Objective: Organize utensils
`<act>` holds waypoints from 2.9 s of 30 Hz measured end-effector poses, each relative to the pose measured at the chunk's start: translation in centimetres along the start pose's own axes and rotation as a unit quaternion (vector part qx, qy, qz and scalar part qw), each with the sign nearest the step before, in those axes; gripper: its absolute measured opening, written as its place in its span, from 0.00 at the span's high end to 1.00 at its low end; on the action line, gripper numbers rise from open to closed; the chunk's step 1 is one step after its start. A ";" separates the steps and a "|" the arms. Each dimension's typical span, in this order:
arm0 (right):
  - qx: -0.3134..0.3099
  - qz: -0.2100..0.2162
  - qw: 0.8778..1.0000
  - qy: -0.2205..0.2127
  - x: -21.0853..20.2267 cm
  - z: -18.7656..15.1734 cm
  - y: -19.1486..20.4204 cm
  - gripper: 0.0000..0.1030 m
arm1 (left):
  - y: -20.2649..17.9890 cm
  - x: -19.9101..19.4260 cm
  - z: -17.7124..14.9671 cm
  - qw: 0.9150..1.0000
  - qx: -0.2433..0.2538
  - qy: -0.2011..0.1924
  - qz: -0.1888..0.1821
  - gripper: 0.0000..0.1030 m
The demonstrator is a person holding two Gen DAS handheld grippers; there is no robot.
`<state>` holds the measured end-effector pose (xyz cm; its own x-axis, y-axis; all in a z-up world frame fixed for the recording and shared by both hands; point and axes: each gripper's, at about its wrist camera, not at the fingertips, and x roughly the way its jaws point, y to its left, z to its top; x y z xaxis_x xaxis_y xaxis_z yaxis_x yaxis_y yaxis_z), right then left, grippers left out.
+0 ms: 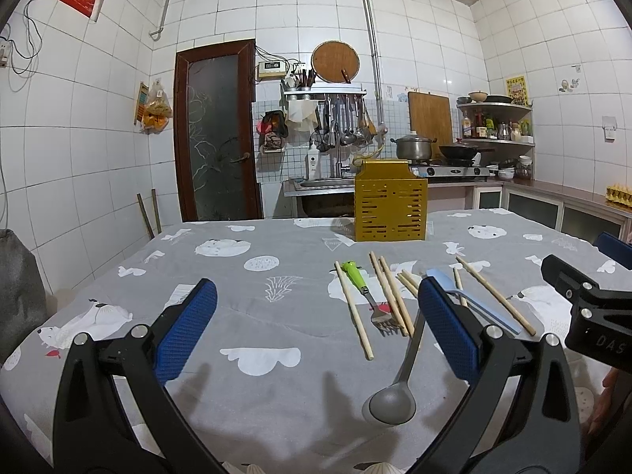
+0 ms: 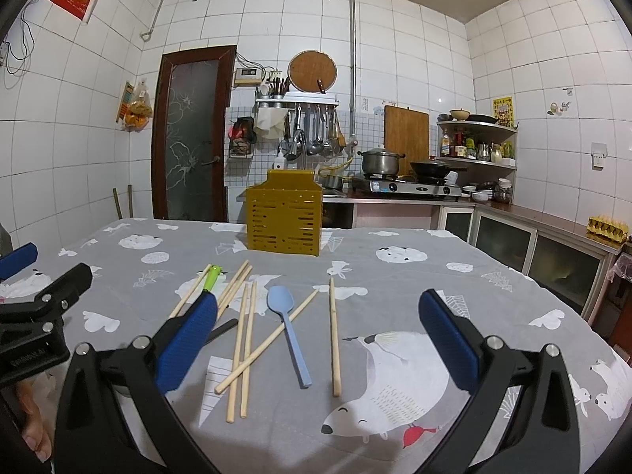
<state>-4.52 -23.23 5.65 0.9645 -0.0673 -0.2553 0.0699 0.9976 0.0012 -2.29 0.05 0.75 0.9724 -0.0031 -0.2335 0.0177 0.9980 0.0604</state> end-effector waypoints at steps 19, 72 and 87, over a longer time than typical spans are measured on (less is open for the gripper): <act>-0.007 0.001 1.000 -0.006 0.0 0.0 0.3 0.03 | 0.4 0.4 0.0 1.000 -0.012 0.013 -0.004 0.04; 0.005 -0.013 0.964 0.264 26.9 1.9 -3.1 0.27 | 0.6 28.8 2.0 0.952 -0.042 0.301 -0.028 0.14; 0.017 -0.007 0.950 0.313 28.9 0.9 -3.1 0.51 | -0.1 32.5 1.6 0.936 -0.025 0.351 -0.022 0.26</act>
<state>23.36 -28.32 -0.81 0.6246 -0.0455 -0.7796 0.1006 0.9947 0.0225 29.71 -0.22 -5.30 0.5788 -0.0204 -0.8152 0.0260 0.9996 -0.0065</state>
